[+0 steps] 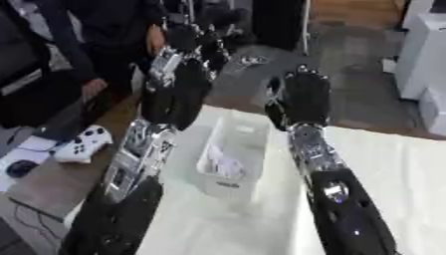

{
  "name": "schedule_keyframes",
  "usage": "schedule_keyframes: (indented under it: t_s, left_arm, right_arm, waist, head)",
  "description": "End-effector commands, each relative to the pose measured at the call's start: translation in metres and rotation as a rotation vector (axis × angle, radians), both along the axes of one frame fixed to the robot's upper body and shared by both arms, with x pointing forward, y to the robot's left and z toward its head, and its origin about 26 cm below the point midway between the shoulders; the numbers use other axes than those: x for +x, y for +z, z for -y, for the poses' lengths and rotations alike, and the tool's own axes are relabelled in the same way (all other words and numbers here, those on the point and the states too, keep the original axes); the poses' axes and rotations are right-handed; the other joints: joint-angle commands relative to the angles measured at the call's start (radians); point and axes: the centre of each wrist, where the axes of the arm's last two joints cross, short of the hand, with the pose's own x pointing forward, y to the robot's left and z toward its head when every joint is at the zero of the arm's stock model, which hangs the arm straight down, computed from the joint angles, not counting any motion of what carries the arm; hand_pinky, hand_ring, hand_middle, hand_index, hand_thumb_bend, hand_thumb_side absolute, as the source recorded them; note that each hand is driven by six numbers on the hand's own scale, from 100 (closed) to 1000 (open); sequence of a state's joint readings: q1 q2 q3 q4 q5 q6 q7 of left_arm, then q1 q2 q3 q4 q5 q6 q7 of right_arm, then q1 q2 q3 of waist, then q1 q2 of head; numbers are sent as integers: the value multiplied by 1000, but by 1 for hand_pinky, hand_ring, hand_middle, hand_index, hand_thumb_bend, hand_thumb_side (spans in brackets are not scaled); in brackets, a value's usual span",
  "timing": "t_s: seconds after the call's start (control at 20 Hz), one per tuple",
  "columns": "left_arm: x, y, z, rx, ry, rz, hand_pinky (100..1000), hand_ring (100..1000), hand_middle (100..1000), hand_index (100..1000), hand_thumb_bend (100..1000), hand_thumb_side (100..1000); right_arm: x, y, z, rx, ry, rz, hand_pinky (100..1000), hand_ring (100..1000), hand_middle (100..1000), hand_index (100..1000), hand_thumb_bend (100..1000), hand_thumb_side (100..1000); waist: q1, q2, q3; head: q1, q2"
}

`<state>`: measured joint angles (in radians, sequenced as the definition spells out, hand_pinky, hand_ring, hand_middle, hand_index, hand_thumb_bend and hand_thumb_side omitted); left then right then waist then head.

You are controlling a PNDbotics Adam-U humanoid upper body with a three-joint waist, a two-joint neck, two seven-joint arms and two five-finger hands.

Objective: Pick up objects on the table and place them in the box.

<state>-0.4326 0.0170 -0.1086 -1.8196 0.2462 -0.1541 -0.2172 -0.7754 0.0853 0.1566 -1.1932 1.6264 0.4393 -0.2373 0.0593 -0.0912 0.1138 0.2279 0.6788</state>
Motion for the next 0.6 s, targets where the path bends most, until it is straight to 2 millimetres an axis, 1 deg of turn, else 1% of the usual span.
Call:
schedule_keyframes:
  t_s: [0.05, 0.1, 0.25, 0.3, 0.35, 0.4, 0.45, 0.5, 0.6]
  left_arm:
    - [0, 10, -1, 0, -5, 41, 944, 788, 835, 918, 102, 828]
    - [0, 11, -1, -7, -7, 47, 926, 759, 815, 896, 101, 822]
    - [0, 11, -2, -32, -20, 69, 892, 724, 785, 860, 100, 810]
    - [0, 11, -2, -40, -26, 79, 869, 689, 756, 822, 100, 789]
    - [0, 11, -2, -52, -30, 89, 849, 677, 745, 808, 100, 779]
    - [0, 11, -2, -66, -35, 101, 828, 650, 722, 777, 100, 760]
    - [0, 12, -3, -83, -39, 112, 834, 655, 726, 782, 100, 763]
    - [0, 12, -2, -97, -45, 124, 798, 617, 677, 743, 100, 734]
    - [0, 13, -2, -120, -57, 147, 774, 591, 639, 717, 100, 714]
  right_arm:
    - [-19, 30, 29, 71, -58, 216, 100, 100, 100, 338, 100, 529]
    - [-27, 33, 40, 102, -80, 263, 100, 100, 100, 330, 100, 621]
    - [-61, 40, 70, 181, -108, 428, 100, 100, 100, 328, 100, 642]
    - [-70, 43, 78, 197, -112, 483, 100, 100, 100, 334, 100, 646]
    - [-79, 45, 86, 209, -114, 539, 100, 100, 100, 346, 100, 749]
    - [-85, 49, 90, 211, -103, 592, 100, 100, 100, 346, 100, 640]
    - [-90, 53, 93, 215, -96, 643, 100, 100, 100, 346, 100, 640]
    - [-94, 57, 96, 221, -90, 690, 100, 100, 100, 345, 100, 641]
    - [-99, 62, 100, 226, -78, 777, 100, 100, 100, 348, 100, 649]
  waist:
    - [1, -3, -4]
    - [2, 0, -7]
    - [6, 6, -17]
    - [8, 8, -21]
    - [9, 9, -24]
    - [10, 11, -26]
    - [10, 12, -28]
    - [10, 14, -29]
    - [10, 17, -33]
  head:
    - [-10, -10]
    - [-2, 0]
    - [15, 21]
    - [15, 26]
    - [14, 30]
    - [10, 39]
    - [6, 45]
    - [1, 50]
    - [-9, 60]
